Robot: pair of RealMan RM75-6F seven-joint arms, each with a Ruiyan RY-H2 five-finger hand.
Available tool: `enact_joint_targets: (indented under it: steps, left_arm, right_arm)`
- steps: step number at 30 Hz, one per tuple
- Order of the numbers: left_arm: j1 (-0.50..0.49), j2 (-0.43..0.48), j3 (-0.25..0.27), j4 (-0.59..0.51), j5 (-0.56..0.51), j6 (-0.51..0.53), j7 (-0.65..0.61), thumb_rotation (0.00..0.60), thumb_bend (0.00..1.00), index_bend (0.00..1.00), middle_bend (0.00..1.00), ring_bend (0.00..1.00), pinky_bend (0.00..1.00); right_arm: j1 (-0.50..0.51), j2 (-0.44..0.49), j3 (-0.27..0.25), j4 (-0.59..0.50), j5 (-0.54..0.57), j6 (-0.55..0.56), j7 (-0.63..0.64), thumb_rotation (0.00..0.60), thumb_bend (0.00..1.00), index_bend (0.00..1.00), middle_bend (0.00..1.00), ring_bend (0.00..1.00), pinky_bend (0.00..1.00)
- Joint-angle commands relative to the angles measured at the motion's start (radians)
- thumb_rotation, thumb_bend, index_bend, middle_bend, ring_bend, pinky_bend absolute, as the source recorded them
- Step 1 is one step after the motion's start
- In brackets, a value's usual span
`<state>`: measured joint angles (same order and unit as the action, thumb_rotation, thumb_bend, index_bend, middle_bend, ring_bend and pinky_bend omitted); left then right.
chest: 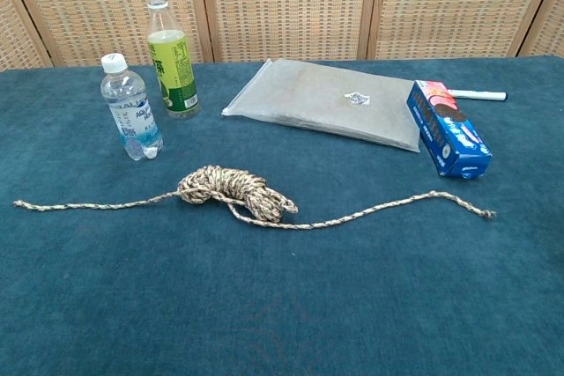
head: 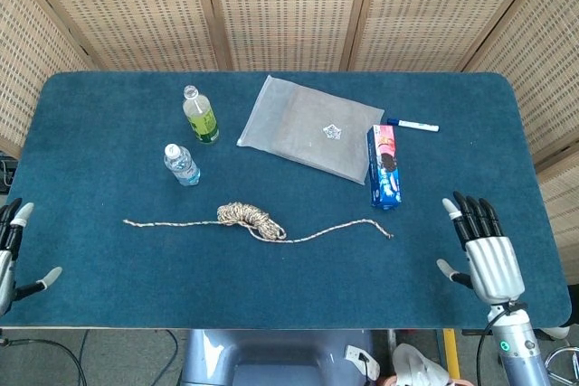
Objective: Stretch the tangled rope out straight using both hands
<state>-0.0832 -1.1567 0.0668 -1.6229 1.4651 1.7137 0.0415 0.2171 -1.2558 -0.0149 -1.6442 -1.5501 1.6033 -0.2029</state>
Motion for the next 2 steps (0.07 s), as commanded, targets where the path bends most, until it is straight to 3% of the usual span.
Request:
enact_joint_targets:
  steps: [1,2]
  left_arm:
    - [0.019,0.0,-0.004,-0.016,0.001,0.008,0.01,0.6,0.0,0.0,0.0,0.0,0.0]
    - [0.022,-0.002,-0.008,-0.017,0.002,0.006,0.008,0.6,0.0,0.0,0.0,0.0,0.0]
  right_arm:
    - [-0.025,0.009,-0.008,-0.015,-0.014,0.02,-0.009,0.6,0.0,0.0,0.0,0.0,0.0]
    - [-0.031,0.011,-0.007,-0.014,-0.014,0.02,-0.009,0.6,0.0,0.0,0.0,0.0,0.0]
